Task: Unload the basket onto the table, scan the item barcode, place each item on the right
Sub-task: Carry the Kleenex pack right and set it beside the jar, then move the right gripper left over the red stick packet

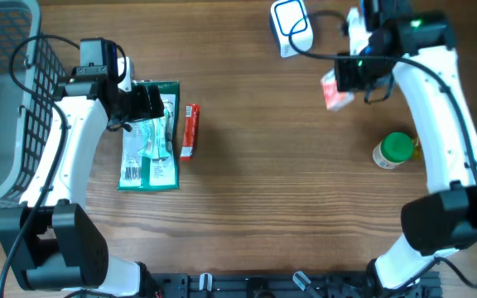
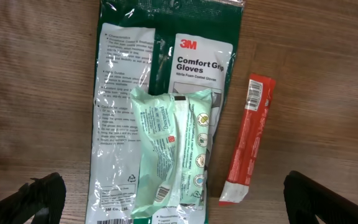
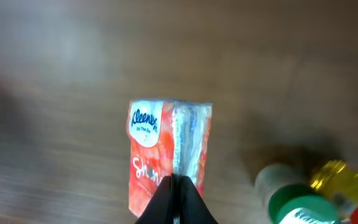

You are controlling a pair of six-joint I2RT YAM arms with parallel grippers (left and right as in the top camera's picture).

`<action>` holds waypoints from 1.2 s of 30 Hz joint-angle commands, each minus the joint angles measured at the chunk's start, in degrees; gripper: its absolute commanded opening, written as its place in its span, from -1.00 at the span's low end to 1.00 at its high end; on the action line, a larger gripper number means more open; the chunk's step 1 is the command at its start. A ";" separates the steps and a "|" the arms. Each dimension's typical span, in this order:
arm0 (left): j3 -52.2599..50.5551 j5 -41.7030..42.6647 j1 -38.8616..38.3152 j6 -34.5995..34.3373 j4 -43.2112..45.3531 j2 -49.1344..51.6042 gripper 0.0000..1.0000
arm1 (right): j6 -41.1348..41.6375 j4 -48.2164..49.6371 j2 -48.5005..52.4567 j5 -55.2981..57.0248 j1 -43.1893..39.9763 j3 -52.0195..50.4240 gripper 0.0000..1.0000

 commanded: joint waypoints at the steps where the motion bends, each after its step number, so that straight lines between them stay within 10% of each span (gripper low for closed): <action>1: 0.59 -0.35 0.26 0.07 -0.04 -0.72 1.00 | 3.87 5.14 1.07 0.52 -0.39 -11.43 -0.91; 8: 0.59 -0.35 0.26 0.07 -0.04 -0.72 1.00 | 6.32 21.44 1.07 1.84 -0.39 -31.19 -0.90; 13: 0.59 -0.35 0.26 0.07 -0.02 -0.72 1.00 | 6.25 25.55 1.03 3.82 -0.39 -32.76 -0.05; 19: 0.59 -0.35 0.26 0.07 -0.04 -0.72 1.00 | 6.43 26.80 1.05 -1.81 3.45 -32.85 -0.09; 26: 0.59 -0.35 0.26 0.07 -0.02 -0.72 1.00 | 13.44 35.95 1.05 3.30 9.44 -37.16 -0.63; 36: 0.59 -0.35 0.26 0.07 -0.04 -0.72 1.00 | 14.51 35.32 1.07 17.07 7.61 -40.70 -0.64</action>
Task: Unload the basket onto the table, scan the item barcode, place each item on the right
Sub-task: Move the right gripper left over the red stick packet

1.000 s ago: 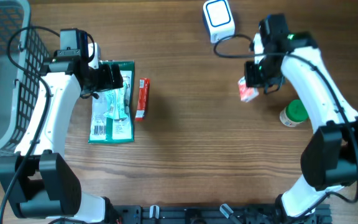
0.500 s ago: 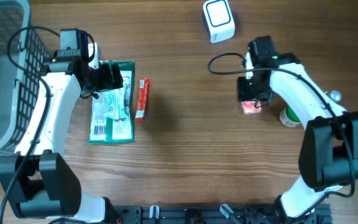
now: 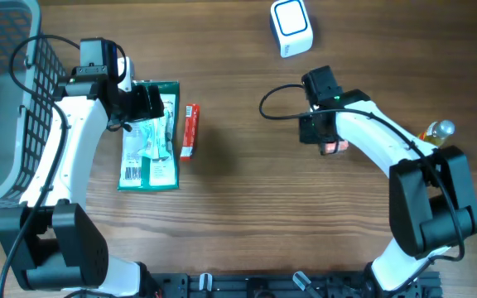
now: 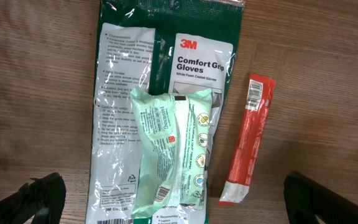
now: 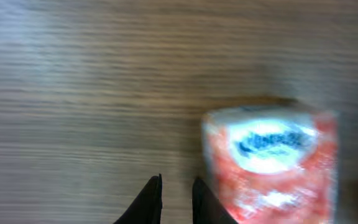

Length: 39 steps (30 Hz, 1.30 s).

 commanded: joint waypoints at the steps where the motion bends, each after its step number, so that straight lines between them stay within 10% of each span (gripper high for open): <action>1: 0.59 -0.35 0.26 0.07 -0.02 -0.72 1.00 | 2.45 -2.21 0.42 9.62 -2.49 -0.52 -0.63; 8: 0.59 -0.35 0.26 0.07 -0.04 -0.72 1.00 | 0.98 -4.79 0.39 6.05 -7.69 -0.52 -0.54; 16: 0.59 -0.35 0.26 0.07 -0.02 -0.72 1.00 | -0.85 0.90 0.39 -24.81 1.18 0.92 -0.41; 20: 0.59 -0.35 0.26 0.07 -0.04 -0.72 1.00 | 13.22 8.17 0.39 -26.58 8.76 0.52 0.46; 21: 0.59 -0.35 0.26 0.07 -0.04 -0.72 1.00 | 15.67 9.20 0.39 -26.58 10.10 0.48 0.99; 24: 0.59 -0.35 0.26 0.07 -0.04 -0.72 1.00 | 17.16 11.96 0.39 -26.58 14.56 0.44 0.99; 26: 0.59 -0.35 0.26 0.07 -0.04 -0.72 1.00 | 16.48 13.20 0.39 -26.01 16.48 0.44 0.50; 29: 0.59 -0.35 0.26 0.07 -0.04 -0.72 1.00 | 18.05 15.74 0.39 -25.44 19.52 0.44 -0.91; 39: 0.59 -0.35 0.26 0.07 -0.04 -0.72 1.00 | 24.90 41.38 2.67 -27.12 25.75 0.44 -0.91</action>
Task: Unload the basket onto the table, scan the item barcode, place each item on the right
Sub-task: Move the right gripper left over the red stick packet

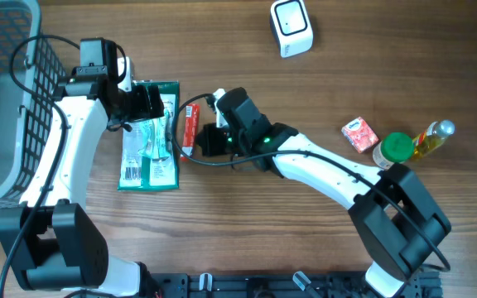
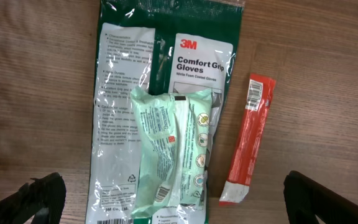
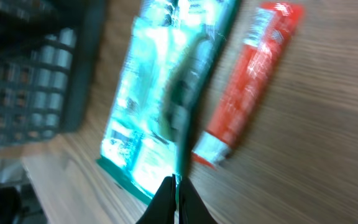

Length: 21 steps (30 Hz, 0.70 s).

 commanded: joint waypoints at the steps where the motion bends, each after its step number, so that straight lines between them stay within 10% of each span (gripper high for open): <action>1: 0.59 -0.35 0.26 0.07 -0.07 -0.72 1.00 | 1.90 5.75 3.56 -0.72 0.37 0.48 -0.91; 12: 0.59 -0.35 0.26 0.07 -0.07 -0.72 1.00 | 6.47 21.20 17.00 2.64 0.39 0.48 -0.91; 21: 0.59 -0.35 0.26 0.07 -0.04 -0.72 1.00 | 5.81 14.23 18.53 7.78 1.07 0.48 -0.92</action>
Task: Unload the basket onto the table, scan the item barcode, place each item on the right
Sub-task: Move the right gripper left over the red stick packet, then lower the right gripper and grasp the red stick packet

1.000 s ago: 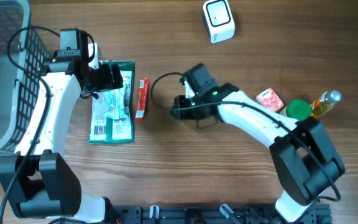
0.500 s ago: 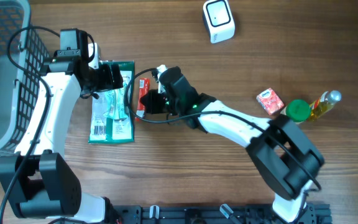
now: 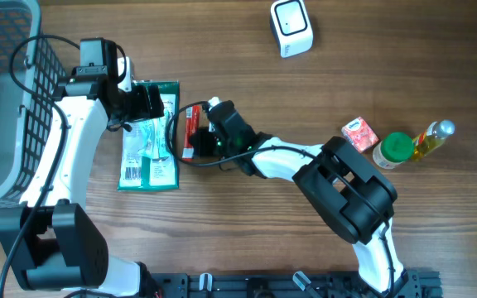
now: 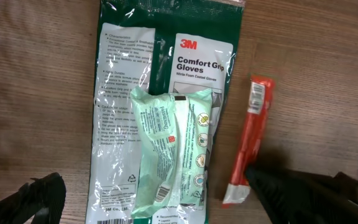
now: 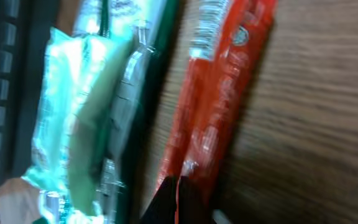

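Note:
A red stick pack (image 3: 190, 128) with a barcode at its far end lies on the table, right of a green 3M gloves pack (image 3: 149, 157). A pale green wipes pack (image 4: 169, 146) lies on top of the gloves pack. My right gripper (image 5: 176, 182) is shut, its tips touching the stick pack's (image 5: 219, 106) near end. In the left wrist view it shows as a black shape (image 4: 291, 190) beside the stick (image 4: 253, 134). The white and blue scanner (image 3: 291, 26) stands at the far side. My left gripper (image 4: 169, 208) hovers open over the gloves pack.
A grey mesh basket (image 3: 7, 91) fills the left edge. On the right lie a red Kleenex pack (image 3: 358, 133), a green-lidded jar (image 3: 394, 150) and an oil bottle (image 3: 434, 136). The right arm stretches across the middle of the table.
My right gripper has moved closer to the red stick pack and now touches its near end. The stick has shifted slightly. The left arm has not moved.
My right gripper first held the Kleenex pack up near the scanner. Then its jaws were slightly apart with the pack lying beside them on the table. Then, shut, it was above the gloves and stick pack on the left, and now it rests against the stick.

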You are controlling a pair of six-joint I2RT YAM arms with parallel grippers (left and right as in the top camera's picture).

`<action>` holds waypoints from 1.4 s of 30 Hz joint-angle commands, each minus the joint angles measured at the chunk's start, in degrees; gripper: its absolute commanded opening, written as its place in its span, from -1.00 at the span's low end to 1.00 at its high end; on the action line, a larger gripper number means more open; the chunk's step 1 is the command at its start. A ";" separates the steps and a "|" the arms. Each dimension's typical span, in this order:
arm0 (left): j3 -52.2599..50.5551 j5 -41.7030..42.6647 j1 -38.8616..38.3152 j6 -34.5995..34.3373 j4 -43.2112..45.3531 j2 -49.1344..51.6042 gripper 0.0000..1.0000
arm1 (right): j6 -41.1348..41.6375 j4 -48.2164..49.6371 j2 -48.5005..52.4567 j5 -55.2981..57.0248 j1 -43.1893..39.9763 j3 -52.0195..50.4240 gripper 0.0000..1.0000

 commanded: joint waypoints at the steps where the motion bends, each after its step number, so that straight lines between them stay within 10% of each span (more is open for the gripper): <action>1: 0.59 -0.35 0.26 0.07 -0.04 -0.72 1.00 | -0.07 -3.23 1.88 4.02 0.26 0.48 -0.91; 18: 0.59 -0.35 0.26 0.07 -0.04 -0.72 1.00 | -21.16 -46.73 -15.72 13.92 -5.97 0.57 -0.91; 25: 0.59 -0.35 0.26 0.07 -0.04 -0.72 1.00 | -31.67 -46.90 -17.20 3.69 -5.53 1.29 -0.36; 42: 0.59 -0.35 0.26 0.07 -0.04 -0.72 1.00 | -34.49 -42.53 -10.75 4.70 -3.39 1.20 -0.33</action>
